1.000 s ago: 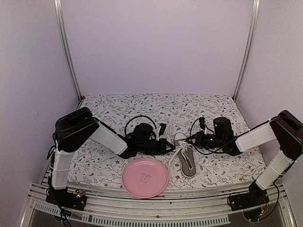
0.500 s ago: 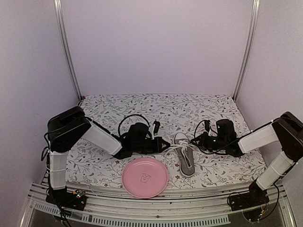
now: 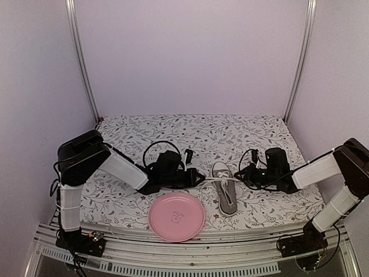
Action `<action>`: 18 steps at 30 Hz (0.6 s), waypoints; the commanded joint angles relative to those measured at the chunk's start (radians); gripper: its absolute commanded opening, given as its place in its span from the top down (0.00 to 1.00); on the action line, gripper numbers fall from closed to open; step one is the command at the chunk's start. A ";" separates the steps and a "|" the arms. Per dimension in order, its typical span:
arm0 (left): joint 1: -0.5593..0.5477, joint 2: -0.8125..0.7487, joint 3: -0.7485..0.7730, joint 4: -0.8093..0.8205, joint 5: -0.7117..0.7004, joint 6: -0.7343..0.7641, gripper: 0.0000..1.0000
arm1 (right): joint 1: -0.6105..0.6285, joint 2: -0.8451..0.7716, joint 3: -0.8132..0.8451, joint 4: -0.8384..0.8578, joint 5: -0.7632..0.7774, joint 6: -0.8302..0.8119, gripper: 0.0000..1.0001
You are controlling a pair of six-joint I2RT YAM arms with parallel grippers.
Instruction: Tie the shoes
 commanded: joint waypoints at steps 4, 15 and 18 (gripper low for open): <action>0.013 -0.040 -0.028 -0.088 -0.087 -0.010 1.00 | -0.048 -0.026 -0.024 -0.038 0.120 0.010 0.98; 0.014 -0.042 0.005 -0.098 -0.069 0.034 1.00 | -0.055 -0.058 -0.020 -0.038 0.085 -0.031 0.98; 0.019 -0.082 -0.001 -0.023 -0.003 0.094 0.70 | -0.054 -0.096 -0.002 -0.053 0.018 -0.107 0.75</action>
